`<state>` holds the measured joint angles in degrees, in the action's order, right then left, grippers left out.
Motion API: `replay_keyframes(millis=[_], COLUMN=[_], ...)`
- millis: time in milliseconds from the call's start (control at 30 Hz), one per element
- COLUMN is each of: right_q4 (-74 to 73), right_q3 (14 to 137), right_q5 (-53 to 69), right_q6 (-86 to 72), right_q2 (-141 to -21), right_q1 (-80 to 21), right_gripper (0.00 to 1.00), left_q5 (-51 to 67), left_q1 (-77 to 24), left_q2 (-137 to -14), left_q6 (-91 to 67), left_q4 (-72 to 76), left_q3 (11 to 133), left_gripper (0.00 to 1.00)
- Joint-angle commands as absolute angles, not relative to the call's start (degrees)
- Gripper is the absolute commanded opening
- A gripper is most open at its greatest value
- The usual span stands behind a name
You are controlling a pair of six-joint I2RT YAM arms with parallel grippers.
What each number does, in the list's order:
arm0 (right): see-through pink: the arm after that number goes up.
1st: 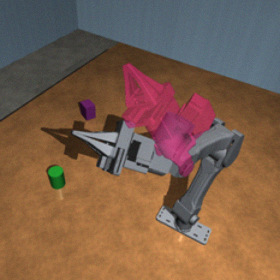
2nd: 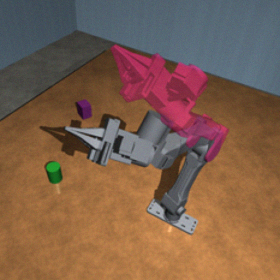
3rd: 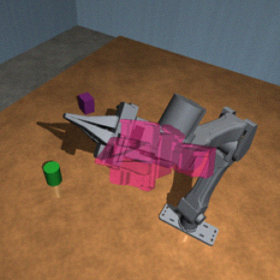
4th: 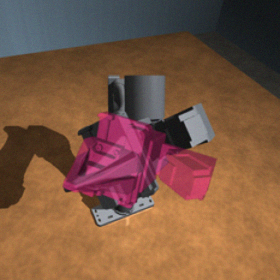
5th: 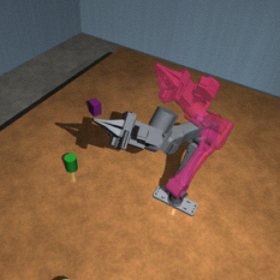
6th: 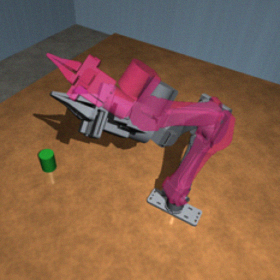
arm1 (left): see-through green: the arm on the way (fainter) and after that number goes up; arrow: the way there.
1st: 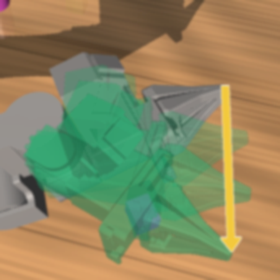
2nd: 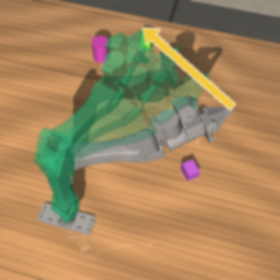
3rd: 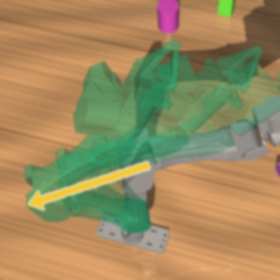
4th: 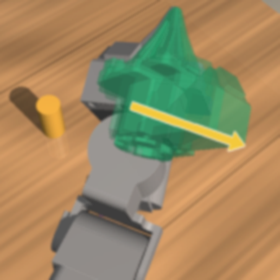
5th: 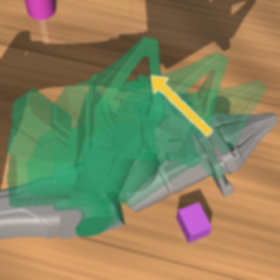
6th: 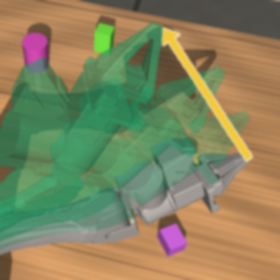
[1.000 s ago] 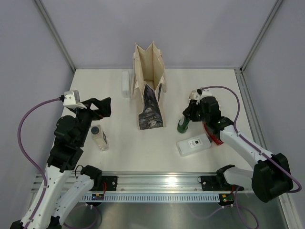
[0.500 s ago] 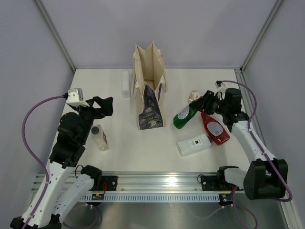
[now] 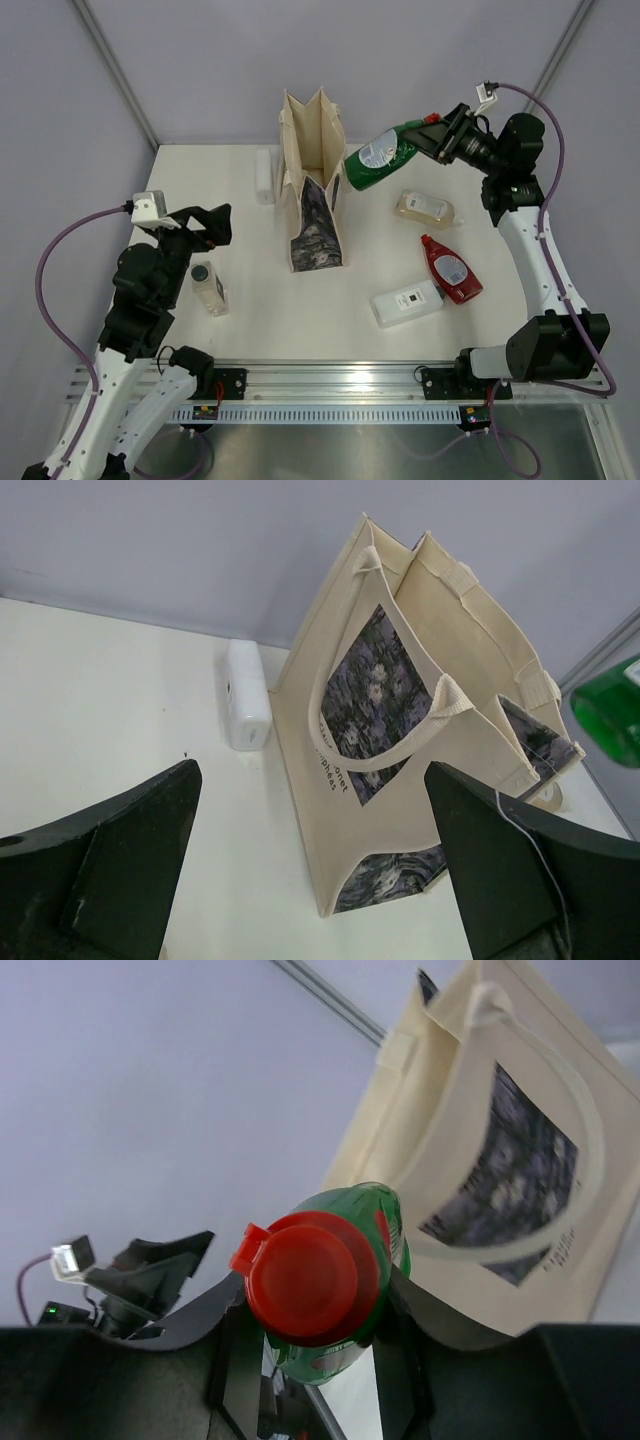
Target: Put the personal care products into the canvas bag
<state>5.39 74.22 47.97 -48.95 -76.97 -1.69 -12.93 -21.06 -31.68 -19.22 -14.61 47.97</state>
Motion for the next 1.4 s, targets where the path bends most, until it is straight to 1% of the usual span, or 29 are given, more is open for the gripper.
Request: replay_keyframes(millis=[0, 133, 267, 333, 400, 533, 567, 633, 667, 767, 800, 867, 967, 1000, 1033, 1100, 1133, 1167, 1233, 1267, 1333, 1367], right_q4=[15.64, 13.80, 9.25, 8.18, 6.16, 3.17, 2.03, -4.46, -5.70, -12.89, -13.88, -16.51, -20.29, -21.00, -22.40, -23.29, -24.34, -24.61, -25.05, -25.22, -25.40, -25.75], right_q3=[85.92, 95.34, 105.35, 108.35, 112.12, 115.13, 115.57, 117.85, 118.38, 119.09, 119.09, 119.44, 121.46, 121.73, 122.34, 122.87, 123.48, 123.66, 124.01, 124.10, 124.36, 124.45], right_q5=[50.19, 47.21, 42.55, 40.27, 38.85, 37.79, 37.62, 37.35, 37.35, 36.56, 36.13, 35.42, 33.59, 33.66, 33.92, 33.84, 34.01, 33.75, 33.58, 33.49, 33.49, 34.01], right_q6=[-56.87, -54.85, -46.09, -42.65, -37.82, -29.90, -26.14, -22.08, -17.97, -7.59, -5.21, -0.02, 5.97, 6.85, 8.94, 10.01, 10.89, 11.07, 11.34, 11.42, 11.86, 12.13], right_q2=[-80.31, -87.26, -94.29, -98.60, -102.28, -105.99, -106.52, -108.36, -108.89, -110.04, -110.30, -111.09, -112.58, -112.94, -113.46, -114.08, -114.52, -114.78, -114.96, -114.96, -114.79, -114.70], right_q1=[-2.54, -6.93, -12.64, -15.45, -16.87, -19.86, -20.99, -22.23, -23.45, -26.18, -26.63, -27.68, -28.83, -28.92, -29.00, -29.09, -29.00, -29.09, -29.00, -29.00, -29.00, -29.00], right_gripper=[0.00, 0.00, 0.00, 0.00, 0.00, 0.00, 0.00, 0.00, 0.00, 0.00, 0.03, 0.12, 0.18, 0.24, 0.36, 0.46, 0.57, 0.63, 0.70, 0.75, 0.80, 0.84], left_q5=[-15.64, -15.82, -17.31, -19.33, -21.96, -25.39, -26.44, -31.97, -33.30, -35.77, -35.60, -35.25, -33.76, -33.32, -32.79, -31.73, -31.29, -30.07, -29.10, -28.92, -28.74, -28.22], left_q1=[-20.92, -20.92, -20.92, -20.92, -20.92, -20.92, -20.92, -20.92, -20.92, -20.92, -20.92, -20.92, -20.92, -20.92, -20.92, -20.92, -20.83, -20.83, -20.74, -20.66, -20.39, -20.22], left_q2=[-30.85, -31.20, -31.64, -31.73, -31.73, -30.68, -30.41, -30.50, -30.76, -32.78, -34.52, -36.90, -41.91, -43.05, -44.72, -46.05, -47.19, -47.72, -49.73, -50.27, -51.15, -51.85], left_q6=[-18.10, -19.16, -22.83, -24.95, -28.90, -34.18, -37.15, -44.16, -45.69, -51.05, -52.80, -55.18, -57.74, -58.09, -57.92, -57.66, -57.31, -56.96, -56.51, -56.34, -54.68, -53.80], left_q4=[-13.88, -15.81, -20.46, -23.01, -28.37, -36.46, -40.39, -46.02, -50.93, -58.69, -60.19, -64.32, -68.02, -68.55, -68.90, -68.64, -68.21, -67.77, -67.24, -67.06, -65.31, -64.26], left_q3=[48.78, 49.13, 50.45, 51.41, 52.38, 54.22, 55.01, 56.24, 56.86, 58.97, 59.41, 60.38, 62.14, 62.49, 62.32, 61.01, 60.47, 59.95, 58.63, 58.36, 57.22, 56.87], left_gripper=[0.99, 0.99, 0.99, 0.99, 0.99, 0.99, 0.99, 0.98, 0.98, 0.98, 0.98, 0.98, 0.98, 0.98, 0.98, 0.98, 0.98, 0.98, 0.98, 0.98, 0.98, 0.98])
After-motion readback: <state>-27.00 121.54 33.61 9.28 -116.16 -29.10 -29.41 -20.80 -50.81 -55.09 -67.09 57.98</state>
